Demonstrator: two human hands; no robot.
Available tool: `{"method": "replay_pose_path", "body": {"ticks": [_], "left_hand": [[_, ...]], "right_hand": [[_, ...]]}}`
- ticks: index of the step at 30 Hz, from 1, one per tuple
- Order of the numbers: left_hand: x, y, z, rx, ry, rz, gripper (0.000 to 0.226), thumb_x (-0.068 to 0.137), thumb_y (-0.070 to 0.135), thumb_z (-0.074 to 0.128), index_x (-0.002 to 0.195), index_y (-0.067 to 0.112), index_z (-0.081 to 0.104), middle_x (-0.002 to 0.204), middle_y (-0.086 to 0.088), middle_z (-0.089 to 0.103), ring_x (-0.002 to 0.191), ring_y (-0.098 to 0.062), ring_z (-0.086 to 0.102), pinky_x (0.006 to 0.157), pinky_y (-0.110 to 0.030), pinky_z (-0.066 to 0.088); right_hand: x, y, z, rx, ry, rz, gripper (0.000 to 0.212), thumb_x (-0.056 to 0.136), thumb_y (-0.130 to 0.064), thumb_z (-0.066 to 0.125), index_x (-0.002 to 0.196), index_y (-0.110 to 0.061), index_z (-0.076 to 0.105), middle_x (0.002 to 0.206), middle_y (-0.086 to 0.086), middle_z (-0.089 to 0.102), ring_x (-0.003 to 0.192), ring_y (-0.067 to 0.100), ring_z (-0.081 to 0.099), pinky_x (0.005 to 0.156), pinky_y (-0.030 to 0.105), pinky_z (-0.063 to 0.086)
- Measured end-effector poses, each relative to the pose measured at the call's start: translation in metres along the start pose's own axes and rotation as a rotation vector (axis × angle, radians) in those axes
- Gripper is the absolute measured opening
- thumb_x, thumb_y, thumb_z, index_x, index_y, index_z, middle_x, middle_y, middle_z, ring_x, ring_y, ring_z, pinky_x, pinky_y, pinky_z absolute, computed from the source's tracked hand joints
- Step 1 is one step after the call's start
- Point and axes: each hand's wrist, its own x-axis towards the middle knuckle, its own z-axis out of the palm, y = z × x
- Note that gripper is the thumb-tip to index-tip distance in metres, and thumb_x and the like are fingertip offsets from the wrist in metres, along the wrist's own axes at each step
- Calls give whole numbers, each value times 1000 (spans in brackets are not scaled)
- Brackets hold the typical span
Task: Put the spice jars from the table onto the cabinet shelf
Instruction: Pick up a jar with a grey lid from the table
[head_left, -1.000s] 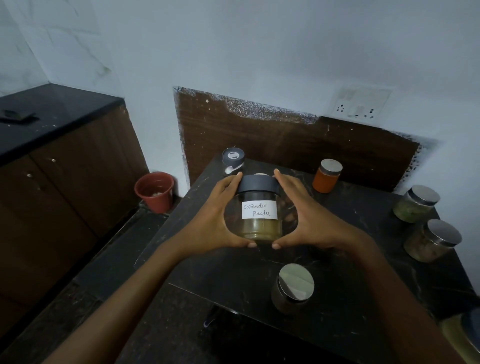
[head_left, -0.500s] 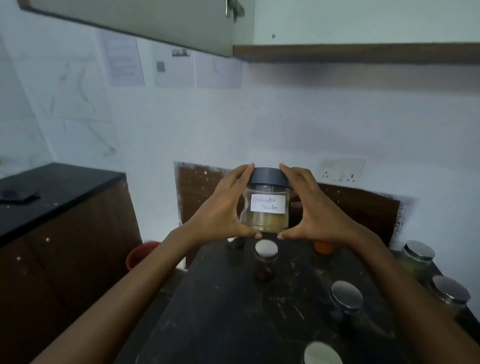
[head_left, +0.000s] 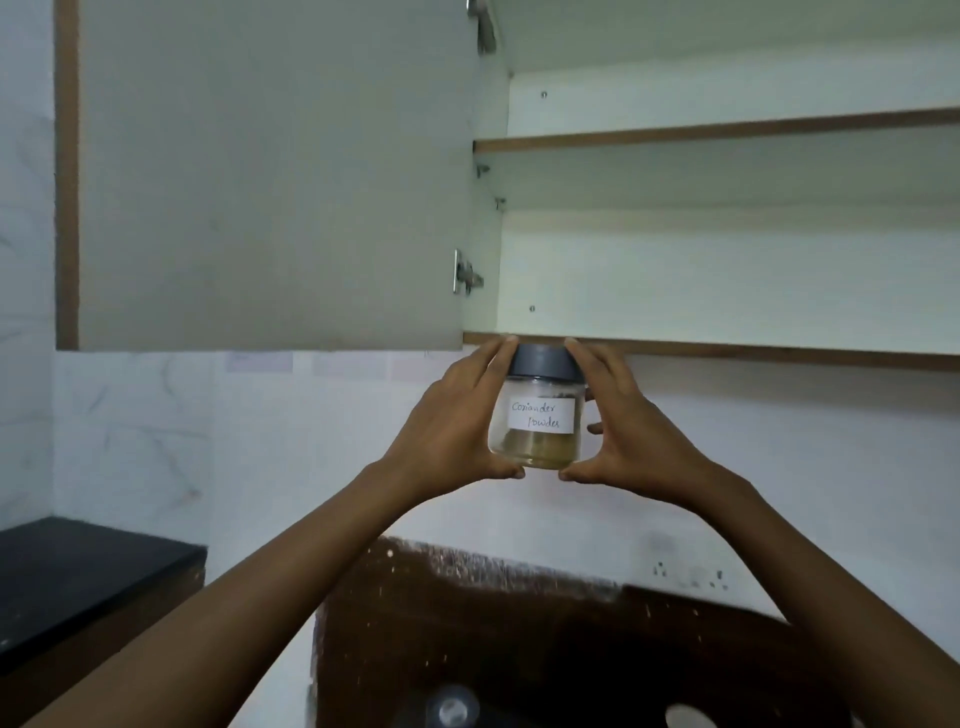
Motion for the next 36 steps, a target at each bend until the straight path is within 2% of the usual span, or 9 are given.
{"method": "replay_pose_path", "body": {"ticks": [6, 10, 13, 17, 23, 29, 36], "left_hand": [[77, -30, -1, 151, 118, 5, 127, 59, 42, 85, 150, 10, 4, 158, -5, 11, 139, -24, 29, 105, -39, 36], [124, -52, 3, 208, 168, -61, 119, 60, 45, 83, 149, 14, 11, 155, -7, 18, 117, -28, 51, 93, -41, 44], [147, -67, 17, 259, 154, -130, 113, 65, 38, 82, 149, 15, 11, 151, -5, 22, 113, -27, 54, 93, -39, 43], [157, -77, 49, 193, 124, -186, 98, 78, 36, 73, 150, 14, 10, 153, -7, 20, 123, -30, 48, 95, -40, 43], [151, -84, 91, 9, 116, -243, 77, 90, 36, 56, 150, 18, 11, 159, -7, -2, 137, -26, 34, 97, -40, 44], [148, -95, 113, -39, 37, -288, 81, 95, 37, 50, 150, 16, -6, 157, -10, -18, 146, -27, 10, 113, -41, 26], [156, -108, 121, -23, -98, -326, 87, 94, 41, 49, 148, 12, -13, 156, -14, -19, 144, -30, 15, 115, -41, 20]], "right_hand": [[81, 38, -13, -59, 142, -94, 124, 54, -22, 88, 147, -27, 6, 140, -15, 13, 99, 23, 54, 72, 42, 56], [133, 61, -14, -55, 183, -93, 124, 55, -16, 88, 148, -22, 6, 145, -4, 12, 103, 26, 51, 73, 45, 55], [164, 78, -5, -78, 191, -72, 123, 54, -16, 87, 148, -19, 6, 146, 1, 13, 102, 26, 51, 73, 41, 54], [191, 101, 14, -134, 170, -76, 123, 54, -15, 87, 147, -16, 7, 144, 4, 15, 97, 28, 52, 69, 36, 52], [216, 122, 42, -45, 120, -32, 122, 55, -12, 85, 146, -15, 5, 144, 4, 12, 115, 31, 45, 84, 43, 52], [232, 128, 58, -46, 97, -50, 118, 56, -13, 83, 145, -15, 6, 143, 5, 11, 108, 35, 50, 81, 42, 53], [243, 129, 74, 12, 125, 21, 107, 65, -27, 79, 145, -17, 9, 145, 4, 9, 112, 38, 47, 90, 49, 48]]}}
